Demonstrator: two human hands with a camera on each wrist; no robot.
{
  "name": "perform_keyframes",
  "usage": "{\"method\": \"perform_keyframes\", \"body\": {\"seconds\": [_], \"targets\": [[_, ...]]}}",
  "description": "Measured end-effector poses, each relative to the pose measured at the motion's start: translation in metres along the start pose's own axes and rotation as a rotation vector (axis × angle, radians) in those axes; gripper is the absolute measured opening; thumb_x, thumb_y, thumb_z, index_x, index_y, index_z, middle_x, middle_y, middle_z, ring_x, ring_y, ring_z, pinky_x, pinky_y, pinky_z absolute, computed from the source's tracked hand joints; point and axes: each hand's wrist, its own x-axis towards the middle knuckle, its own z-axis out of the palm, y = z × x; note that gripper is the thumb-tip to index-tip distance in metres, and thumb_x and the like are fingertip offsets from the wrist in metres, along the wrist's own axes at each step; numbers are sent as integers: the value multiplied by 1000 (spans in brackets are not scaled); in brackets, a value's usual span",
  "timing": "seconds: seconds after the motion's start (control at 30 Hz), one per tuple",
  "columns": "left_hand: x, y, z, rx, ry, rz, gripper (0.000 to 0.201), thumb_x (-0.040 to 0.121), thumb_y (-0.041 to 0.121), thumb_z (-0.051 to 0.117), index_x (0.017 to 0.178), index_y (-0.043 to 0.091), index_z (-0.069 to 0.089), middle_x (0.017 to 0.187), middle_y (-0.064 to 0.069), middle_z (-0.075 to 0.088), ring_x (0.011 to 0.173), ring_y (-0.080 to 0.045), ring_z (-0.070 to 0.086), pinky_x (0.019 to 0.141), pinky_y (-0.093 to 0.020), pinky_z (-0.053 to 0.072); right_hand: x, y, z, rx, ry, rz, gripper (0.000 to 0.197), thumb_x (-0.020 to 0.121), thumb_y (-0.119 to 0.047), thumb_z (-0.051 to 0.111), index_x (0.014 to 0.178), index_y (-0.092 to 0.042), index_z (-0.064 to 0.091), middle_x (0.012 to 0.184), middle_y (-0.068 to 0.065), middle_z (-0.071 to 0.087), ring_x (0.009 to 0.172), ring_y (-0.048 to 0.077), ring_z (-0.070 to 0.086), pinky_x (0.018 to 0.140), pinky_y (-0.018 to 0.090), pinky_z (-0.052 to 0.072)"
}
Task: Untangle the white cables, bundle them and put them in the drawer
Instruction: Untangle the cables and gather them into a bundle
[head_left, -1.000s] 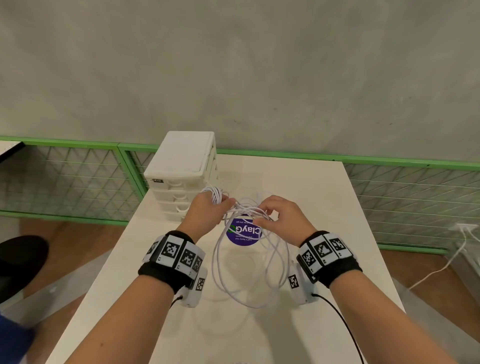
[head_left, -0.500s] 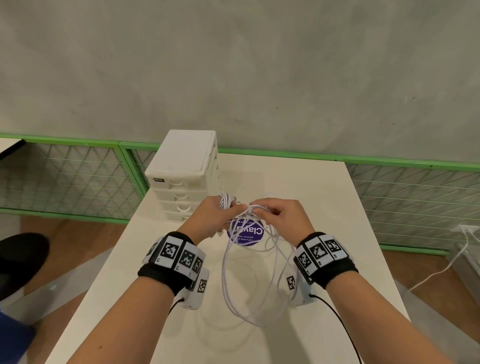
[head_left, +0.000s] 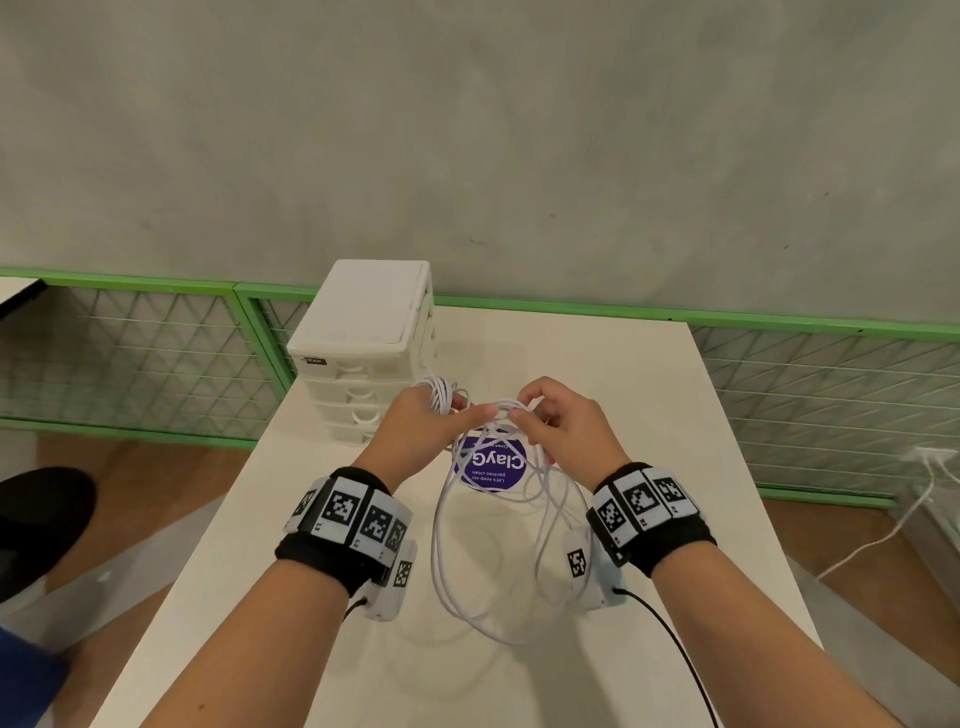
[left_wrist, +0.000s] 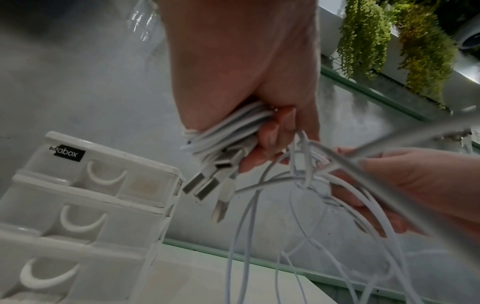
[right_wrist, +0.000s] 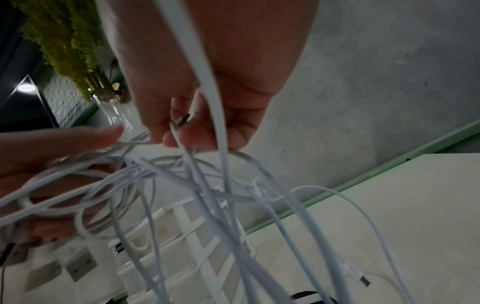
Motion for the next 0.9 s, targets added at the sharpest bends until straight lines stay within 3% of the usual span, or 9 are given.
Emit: {"method": "perform_keyframes", "body": {"seconds": [0.13, 0.23, 0.3, 0.43, 0.53, 0.63, 0.7, 0.8, 0.9], "targets": [[-2, -1, -8, 26, -23, -18, 29, 74, 28, 81, 80, 5, 64, 52, 7, 58, 36, 1, 48, 37, -12, 35, -4, 0, -5, 115, 4, 38, 7, 90, -19, 60, 87, -13, 57, 71, 8, 66, 44, 6, 49, 49, 19, 44], [-4, -3, -11, 21, -72, -27, 39, 71, 25, 84, 92, -2, 65, 48, 9, 59, 38, 1, 49, 37, -11, 35, -4, 5, -7, 152, 79, 58, 8, 92, -17, 57, 85, -14, 54, 76, 8, 68, 45, 10, 48, 48, 21, 44], [-2, -3, -13, 48, -59, -15, 40, 72, 27, 83, 91, -2, 65, 49, 8, 59, 40, 1, 50, 39, -11, 37, -3, 10, -8, 160, 88, 60, 10, 91, -15, 57, 82, -17, 54, 80, 8, 69, 46, 10, 49, 50, 21, 46], [5, -6, -22, 58, 93, -47, 34, 83, 37, 71, 78, 4, 63, 52, 0, 50, 42, -11, 42, 38, -18, 35, -2, 28, -16, 46, 98, 7, 17, 84, -14, 67, 73, -25, 60, 71, -12, 63, 59, 4, 50, 61, 12, 41], [10, -9, -33, -64, 227, -116, 32, 87, 37, 65, 76, 7, 58, 54, 0, 48, 38, -9, 41, 35, -18, 32, -8, 50, -28, -105, 136, 16, 25, 81, -4, 67, 67, -25, 63, 60, -18, 59, 60, 1, 48, 61, 13, 34], [12, -7, -41, -115, 288, -159, 33, 90, 37, 63, 68, 16, 48, 58, 2, 48, 40, -5, 43, 31, -14, 30, -14, 66, -40, -274, 55, 122, 24, 82, -6, 66, 80, -30, 67, 79, -17, 62, 77, 7, 53, 69, 20, 35], [13, -5, -38, -102, 239, -147, 34, 88, 41, 62, 72, 14, 51, 59, 2, 48, 43, -6, 44, 33, -16, 30, -13, 66, -43, -317, -19, 179, 39, 83, 5, 54, 97, -30, 67, 101, -11, 60, 92, 11, 51, 79, 18, 35], [13, -2, -27, -52, 110, -102, 38, 85, 44, 66, 80, 7, 61, 53, 2, 47, 39, -9, 40, 37, -20, 31, -7, 40, -39, -221, 74, 78, 52, 83, 12, 40, 111, -23, 65, 113, -5, 57, 101, 11, 52, 81, 12, 35], [9, 2, -15, -34, 13, -54, 30, 84, 37, 70, 71, 13, 58, 49, 3, 48, 40, -11, 40, 39, -22, 33, -1, 0, -21, -116, 57, -82, 28, 90, -15, 58, 116, -25, 62, 114, -8, 59, 101, 7, 54, 82, 17, 40]]}}
